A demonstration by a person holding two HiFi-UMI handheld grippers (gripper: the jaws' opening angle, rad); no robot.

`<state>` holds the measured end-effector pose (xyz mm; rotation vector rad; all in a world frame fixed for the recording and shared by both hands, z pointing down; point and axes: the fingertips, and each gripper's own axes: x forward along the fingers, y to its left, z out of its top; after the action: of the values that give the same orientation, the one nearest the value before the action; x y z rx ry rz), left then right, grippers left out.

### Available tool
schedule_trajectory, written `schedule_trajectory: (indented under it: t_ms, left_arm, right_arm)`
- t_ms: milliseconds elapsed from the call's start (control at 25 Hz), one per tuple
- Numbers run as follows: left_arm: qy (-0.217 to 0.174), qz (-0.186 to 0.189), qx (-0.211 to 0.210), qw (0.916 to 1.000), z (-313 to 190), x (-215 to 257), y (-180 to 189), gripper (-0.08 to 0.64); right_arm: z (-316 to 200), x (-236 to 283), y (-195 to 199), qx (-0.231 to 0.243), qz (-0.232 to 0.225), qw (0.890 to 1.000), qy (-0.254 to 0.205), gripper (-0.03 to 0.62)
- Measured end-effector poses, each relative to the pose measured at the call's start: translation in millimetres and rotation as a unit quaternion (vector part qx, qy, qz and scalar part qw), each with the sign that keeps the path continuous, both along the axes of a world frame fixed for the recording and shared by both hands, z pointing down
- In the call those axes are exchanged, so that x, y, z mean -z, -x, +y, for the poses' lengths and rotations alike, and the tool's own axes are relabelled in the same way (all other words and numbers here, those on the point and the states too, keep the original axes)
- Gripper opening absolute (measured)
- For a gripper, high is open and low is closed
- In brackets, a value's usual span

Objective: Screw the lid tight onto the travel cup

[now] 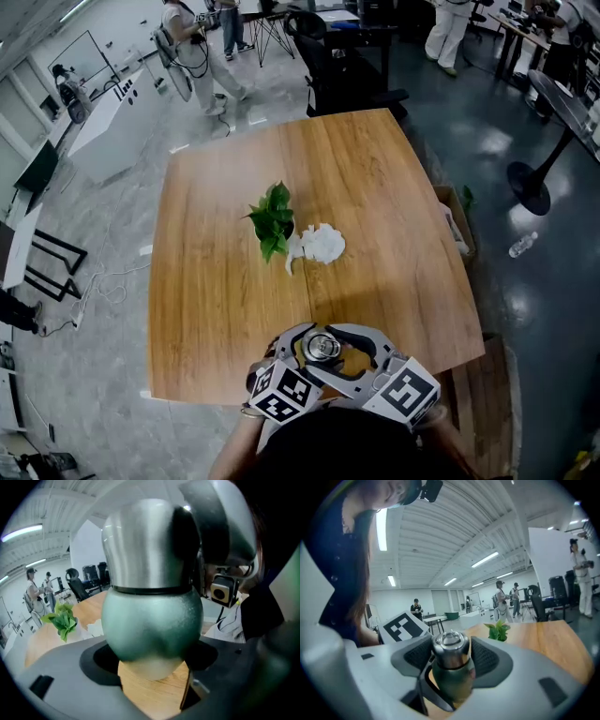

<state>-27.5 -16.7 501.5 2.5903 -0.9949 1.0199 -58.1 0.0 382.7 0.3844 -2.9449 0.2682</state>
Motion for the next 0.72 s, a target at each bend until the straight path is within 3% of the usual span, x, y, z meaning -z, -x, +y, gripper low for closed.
schedule_trajectory:
  t_ms: [120, 200, 360, 520, 600, 720]
  left_arm:
    - [-0.006, -0.012, -0.031, 0.9994, 8, -7, -4, 0.391]
    - [-0.004, -0.003, -0.022, 0.9998, 9, -11, -4, 0.391]
    - [-0.002, 0.028, 0.037, 0.9989, 2, -13, 3, 0.391]
    - [-0.014, 0.050, 0.097, 0.9940, -8, -14, 10, 0.391]
    - [-0.012, 0.071, 0.072, 0.9948, -1, -14, 7, 0.391]
    - [0.004, 0.095, -0.043, 0.9945, 24, -10, -5, 0.391]
  right_arm:
    - [9, -8, 3, 0.034, 0.040, 0.999, -0.014, 0.258]
    - [12, -13, 6, 0.029, 0.052, 0.998, -0.025, 0.258]
    - [7, -15, 12, -0.028, 0.048, 0.998, -0.026, 0.258]
    - [-1, -19, 11, -0.078, 0.026, 0.997, 0.008, 0.256]
    - [3, -19, 12, -0.061, 0.031, 0.997, 0.023, 0.256]
    - [23, -17, 14, 0.036, 0.060, 0.997, 0.012, 0.258]
